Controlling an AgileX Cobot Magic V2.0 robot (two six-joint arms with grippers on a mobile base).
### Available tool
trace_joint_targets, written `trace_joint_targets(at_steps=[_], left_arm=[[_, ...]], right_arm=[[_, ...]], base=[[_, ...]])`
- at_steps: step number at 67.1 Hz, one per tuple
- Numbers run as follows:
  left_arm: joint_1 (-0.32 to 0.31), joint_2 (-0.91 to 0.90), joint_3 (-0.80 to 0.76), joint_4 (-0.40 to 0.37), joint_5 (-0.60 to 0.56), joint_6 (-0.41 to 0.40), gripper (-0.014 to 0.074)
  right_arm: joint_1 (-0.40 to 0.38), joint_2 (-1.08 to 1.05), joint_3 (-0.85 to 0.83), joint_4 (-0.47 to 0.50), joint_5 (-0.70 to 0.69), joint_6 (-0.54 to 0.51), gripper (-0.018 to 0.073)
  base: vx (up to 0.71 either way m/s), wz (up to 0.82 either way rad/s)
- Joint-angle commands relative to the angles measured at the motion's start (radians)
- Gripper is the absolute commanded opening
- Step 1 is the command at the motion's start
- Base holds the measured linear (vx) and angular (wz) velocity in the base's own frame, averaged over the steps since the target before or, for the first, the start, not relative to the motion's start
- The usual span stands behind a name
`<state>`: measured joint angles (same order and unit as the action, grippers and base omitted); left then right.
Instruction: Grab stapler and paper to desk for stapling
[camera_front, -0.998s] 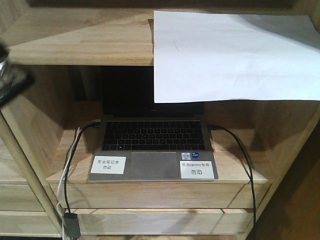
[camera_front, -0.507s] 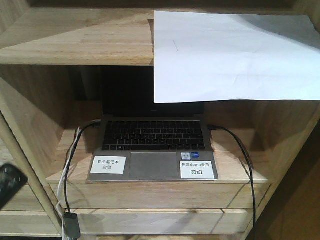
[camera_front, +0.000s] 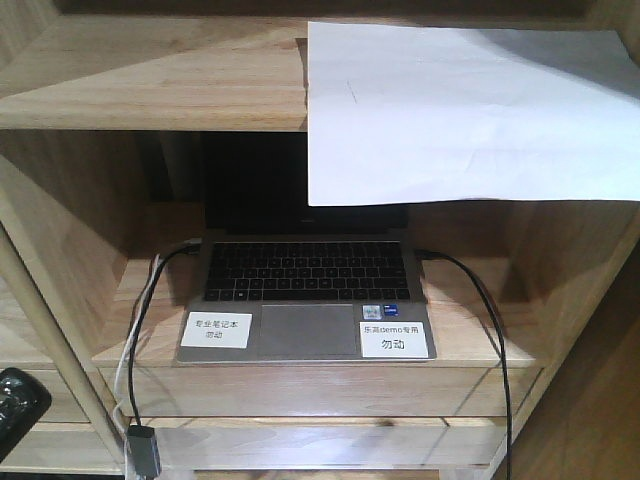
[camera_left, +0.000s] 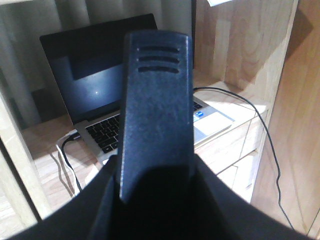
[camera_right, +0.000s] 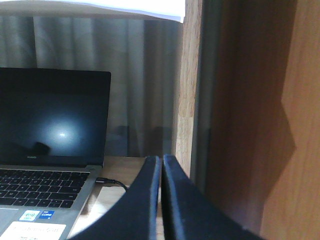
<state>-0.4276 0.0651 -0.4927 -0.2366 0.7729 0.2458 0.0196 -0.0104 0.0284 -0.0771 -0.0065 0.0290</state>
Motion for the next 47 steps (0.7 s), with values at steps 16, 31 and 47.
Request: trace_joint_targets(at_steps=[16, 31, 47], left_arm=[[-0.002, 0.012, -0.03, -0.024, -0.118, -0.008, -0.0006], [-0.002, 0.012, -0.03, -0.024, -0.118, -0.008, -0.0006], [-0.002, 0.012, -0.03, -0.024, -0.118, -0.008, -0.0006]], right_arm=[[0.002, -0.015, 0.003, -0.001, -0.07, -0.001, -0.0009], [0.002, -0.015, 0.003, -0.001, -0.07, -0.001, -0.0009], [0.002, -0.015, 0.003, -0.001, -0.069, -0.001, -0.0009]], base=[[0.0, 0.0], [0.0, 0.0], [0.0, 0.0]])
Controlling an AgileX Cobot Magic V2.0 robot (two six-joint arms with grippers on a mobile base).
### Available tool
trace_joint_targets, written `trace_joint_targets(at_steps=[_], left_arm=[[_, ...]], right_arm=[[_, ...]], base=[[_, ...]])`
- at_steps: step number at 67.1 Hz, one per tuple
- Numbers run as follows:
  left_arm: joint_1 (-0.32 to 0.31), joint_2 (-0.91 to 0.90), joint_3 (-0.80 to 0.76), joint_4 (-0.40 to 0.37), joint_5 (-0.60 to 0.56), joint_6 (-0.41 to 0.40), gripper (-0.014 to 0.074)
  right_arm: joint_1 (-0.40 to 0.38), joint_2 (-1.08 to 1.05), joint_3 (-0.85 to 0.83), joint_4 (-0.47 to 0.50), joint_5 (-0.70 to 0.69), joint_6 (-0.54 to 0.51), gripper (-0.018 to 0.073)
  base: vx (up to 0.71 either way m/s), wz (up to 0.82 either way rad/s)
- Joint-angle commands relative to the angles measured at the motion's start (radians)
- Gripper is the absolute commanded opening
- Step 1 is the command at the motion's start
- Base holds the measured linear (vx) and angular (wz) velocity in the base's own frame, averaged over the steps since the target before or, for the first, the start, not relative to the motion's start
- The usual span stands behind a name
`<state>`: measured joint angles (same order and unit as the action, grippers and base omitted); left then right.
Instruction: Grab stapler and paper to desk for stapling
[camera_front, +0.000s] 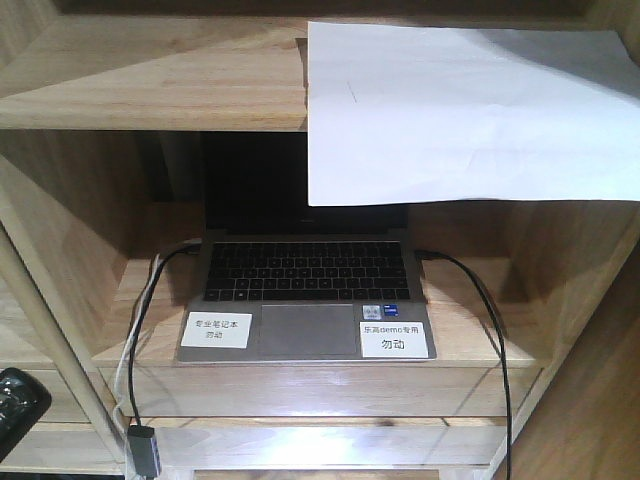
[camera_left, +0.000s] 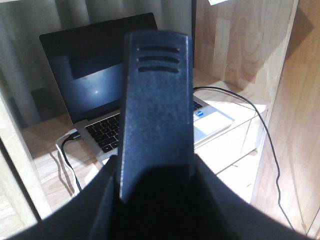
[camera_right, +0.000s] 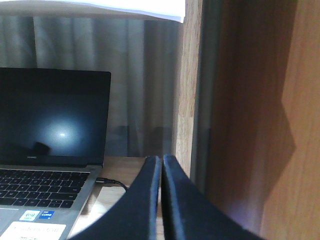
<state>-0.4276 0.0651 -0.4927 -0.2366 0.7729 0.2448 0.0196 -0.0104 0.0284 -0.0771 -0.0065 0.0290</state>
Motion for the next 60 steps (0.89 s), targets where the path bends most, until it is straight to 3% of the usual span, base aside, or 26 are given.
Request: trace_joint_targets(at_steps=[1, 19, 25, 37, 51, 57, 60], left_arm=[[-0.002, 0.012, -0.03, -0.024, -0.118, -0.007, -0.0006], [-0.002, 0.012, -0.03, -0.024, -0.118, -0.007, -0.0006], [-0.002, 0.012, -0.03, -0.024, -0.118, -0.007, -0.0006], [-0.002, 0.012, -0.03, -0.024, -0.118, -0.007, -0.0006], [-0.002, 0.012, -0.03, -0.024, -0.118, -0.007, -0.0006], [-0.002, 0.012, -0.03, -0.024, -0.118, -0.007, -0.0006], [-0.002, 0.012, -0.03, -0.024, -0.118, -0.007, -0.0006]], right_arm=[[0.002, -0.015, 0.003, -0.001, -0.068, -0.001, -0.0009], [0.002, -0.015, 0.003, -0.009, -0.062, 0.0, -0.0009], [0.002, -0.015, 0.003, -0.009, -0.062, 0.087, -0.0009], [0.002, -0.015, 0.003, -0.053, -0.062, 0.523, -0.0009], [0.002, -0.015, 0.003, -0.094, -0.062, 1.159, -0.0009], [0.002, -0.015, 0.003, -0.122, -0.054, 1.343, -0.0007], [0.002, -0.015, 0.003, -0.125, -0.055, 1.374, 0.0]], base=[[0.0, 0.0], [0.0, 0.0], [0.0, 0.0], [0.0, 0.0], [0.0, 0.0], [0.0, 0.0], [0.0, 0.0]])
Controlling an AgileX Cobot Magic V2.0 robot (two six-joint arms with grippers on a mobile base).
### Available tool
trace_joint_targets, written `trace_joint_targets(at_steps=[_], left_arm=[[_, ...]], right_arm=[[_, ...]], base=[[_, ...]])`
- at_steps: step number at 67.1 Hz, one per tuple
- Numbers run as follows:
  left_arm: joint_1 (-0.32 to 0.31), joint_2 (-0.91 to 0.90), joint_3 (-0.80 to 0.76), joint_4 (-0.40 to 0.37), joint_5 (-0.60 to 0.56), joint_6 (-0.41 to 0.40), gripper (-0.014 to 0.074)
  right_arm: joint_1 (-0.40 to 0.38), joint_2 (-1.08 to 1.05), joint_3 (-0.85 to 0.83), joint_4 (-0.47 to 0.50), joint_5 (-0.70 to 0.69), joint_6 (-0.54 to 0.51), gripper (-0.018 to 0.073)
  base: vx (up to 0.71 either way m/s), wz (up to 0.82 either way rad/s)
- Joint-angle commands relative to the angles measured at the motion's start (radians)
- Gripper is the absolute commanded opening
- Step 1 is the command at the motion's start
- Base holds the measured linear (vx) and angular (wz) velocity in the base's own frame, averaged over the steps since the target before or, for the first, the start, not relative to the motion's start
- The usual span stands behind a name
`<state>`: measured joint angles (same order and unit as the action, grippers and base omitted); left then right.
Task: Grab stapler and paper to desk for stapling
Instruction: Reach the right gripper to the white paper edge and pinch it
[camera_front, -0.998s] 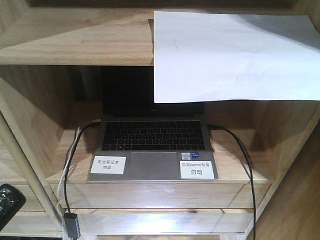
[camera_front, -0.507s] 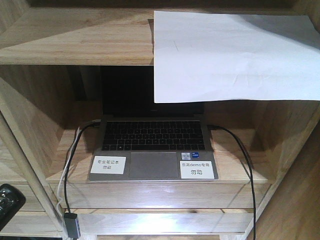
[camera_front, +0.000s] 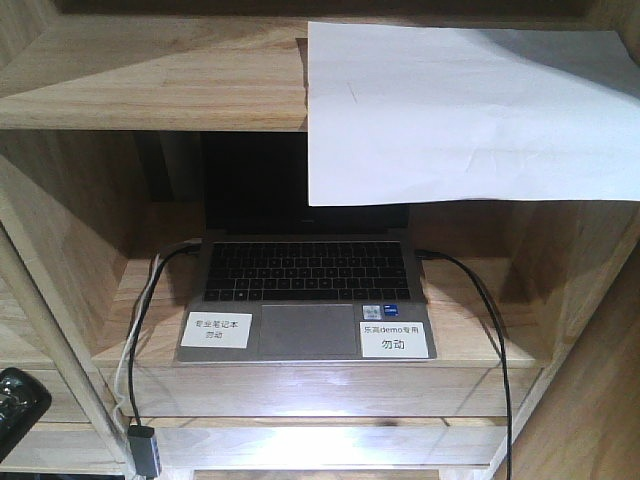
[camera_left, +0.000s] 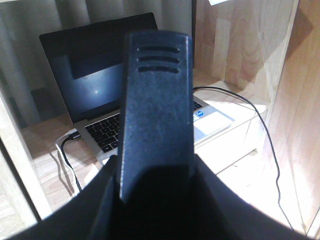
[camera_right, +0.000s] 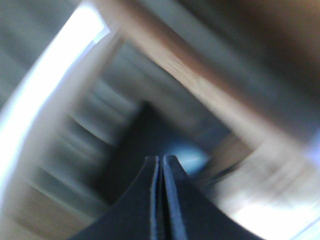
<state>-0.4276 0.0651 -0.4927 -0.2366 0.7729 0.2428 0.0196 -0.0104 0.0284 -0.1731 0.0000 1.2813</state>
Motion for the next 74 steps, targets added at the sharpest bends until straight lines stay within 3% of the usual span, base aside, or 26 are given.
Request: trace_joint_targets(at_steps=[1, 10, 18, 26, 32, 54, 61, 74], left_arm=[[-0.002, 0.012, -0.03, -0.024, -0.118, -0.005, -0.0006], [-0.002, 0.012, -0.03, -0.024, -0.118, -0.005, -0.0006], [-0.002, 0.012, -0.03, -0.024, -0.118, -0.005, -0.0006], [-0.002, 0.012, -0.03, -0.024, -0.118, -0.005, -0.0006], [-0.002, 0.012, -0.03, -0.024, -0.118, -0.005, -0.0006], [-0.002, 0.012, -0.03, -0.024, -0.118, -0.005, -0.0006], [-0.002, 0.012, -0.03, -0.024, -0.118, -0.005, -0.0006], [-0.002, 0.012, -0.03, -0.024, -0.118, -0.005, -0.0006]], right_arm=[[0.003, -0.015, 0.003, -0.029, -0.062, 0.123, 0.0003], [0.078, -0.014, 0.003, -0.004, -0.078, 0.119, 0.0112], [0.15, -0.007, 0.003, -0.003, -0.147, 0.117, 0.0311], [0.15, 0.07, 0.002, -0.003, -0.298, 0.114, 0.0537], [0.15, 0.178, 0.002, -0.003, -0.448, 0.114, 0.0613], [0.15, 0.814, -0.024, -0.035, -1.192, 0.095, 0.0585], [0.15, 0.974, -0.085, -0.088, -1.28, 0.087, 0.0585], [0.15, 1.106, -0.223, -0.131, -1.304, 0.072, 0.0585]], base=[[0.0, 0.0], [0.0, 0.0], [0.0, 0.0], [0.0, 0.0], [0.0, 0.0], [0.0, 0.0], [0.0, 0.0], [0.0, 0.0]])
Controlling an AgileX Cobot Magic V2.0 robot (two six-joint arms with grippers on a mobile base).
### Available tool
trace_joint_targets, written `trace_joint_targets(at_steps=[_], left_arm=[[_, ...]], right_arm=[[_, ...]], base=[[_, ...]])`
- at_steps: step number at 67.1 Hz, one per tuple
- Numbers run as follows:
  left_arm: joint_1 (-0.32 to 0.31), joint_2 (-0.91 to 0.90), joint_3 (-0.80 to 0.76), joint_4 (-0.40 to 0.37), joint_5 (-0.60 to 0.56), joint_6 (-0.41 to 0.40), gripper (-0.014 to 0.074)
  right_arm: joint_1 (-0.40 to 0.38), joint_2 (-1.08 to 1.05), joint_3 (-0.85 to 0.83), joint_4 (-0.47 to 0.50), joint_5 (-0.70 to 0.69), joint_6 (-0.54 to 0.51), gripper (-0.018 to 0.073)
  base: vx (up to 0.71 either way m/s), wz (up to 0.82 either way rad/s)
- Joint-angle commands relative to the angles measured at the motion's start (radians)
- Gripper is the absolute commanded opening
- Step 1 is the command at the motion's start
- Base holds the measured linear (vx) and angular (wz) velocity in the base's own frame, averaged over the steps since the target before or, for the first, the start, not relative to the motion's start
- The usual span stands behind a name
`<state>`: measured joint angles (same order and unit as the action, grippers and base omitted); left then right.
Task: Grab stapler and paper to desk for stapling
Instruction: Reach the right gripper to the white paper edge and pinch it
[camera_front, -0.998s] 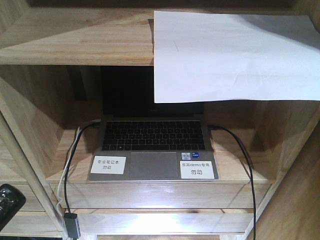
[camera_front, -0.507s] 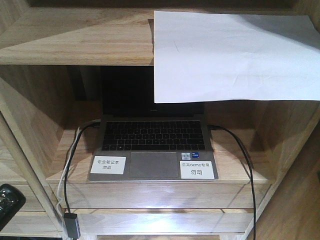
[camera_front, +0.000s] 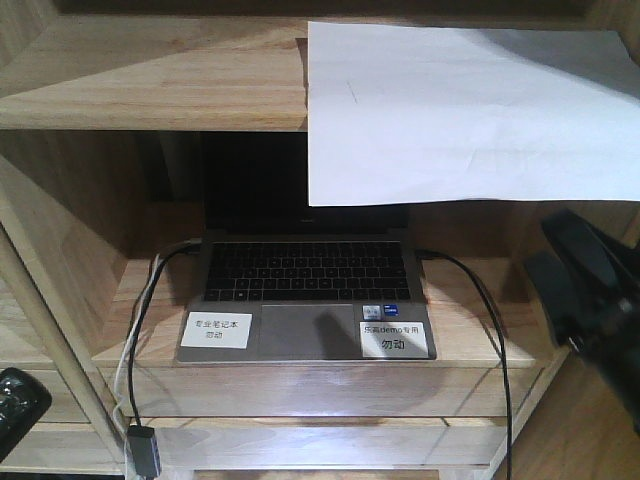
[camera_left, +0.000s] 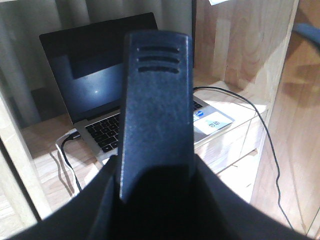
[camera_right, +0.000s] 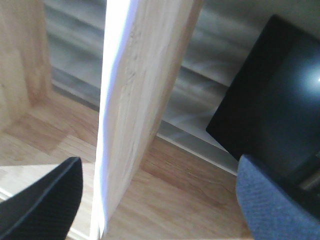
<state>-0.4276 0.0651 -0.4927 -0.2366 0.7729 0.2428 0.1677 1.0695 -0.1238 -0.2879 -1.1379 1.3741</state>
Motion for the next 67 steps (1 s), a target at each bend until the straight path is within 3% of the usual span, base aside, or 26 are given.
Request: trace_joint_targets(at_steps=[1, 26, 36, 47, 59, 67], left_arm=[[-0.002, 0.012, -0.03, -0.024, -0.118, -0.005, -0.0006], [-0.002, 0.012, -0.03, -0.024, -0.118, -0.005, -0.0006], [-0.002, 0.012, -0.03, -0.024, -0.118, -0.005, -0.0006], [-0.002, 0.012, -0.03, -0.024, -0.118, -0.005, -0.0006], [-0.002, 0.012, -0.03, -0.024, -0.118, -0.005, -0.0006], [-0.002, 0.012, -0.03, -0.024, -0.118, -0.005, -0.0006]], right_arm=[[0.002, 0.031, -0.082, -0.021, -0.166, -0.021, 0.0585], [0.004, 0.126, -0.24, -0.024, -0.168, -0.023, 0.058], [0.005, 0.136, -0.287, -0.013, -0.169, -0.023, 0.0533], [0.005, 0.136, -0.292, 0.004, -0.169, -0.007, 0.0364], [0.005, 0.124, -0.291, -0.001, -0.175, 0.041, -0.0019], [0.005, 0.09, -0.272, -0.006, -0.173, 0.041, -0.0012]], base=[[0.0, 0.0], [0.0, 0.0], [0.0, 0.0], [0.0, 0.0], [0.0, 0.0], [0.0, 0.0]])
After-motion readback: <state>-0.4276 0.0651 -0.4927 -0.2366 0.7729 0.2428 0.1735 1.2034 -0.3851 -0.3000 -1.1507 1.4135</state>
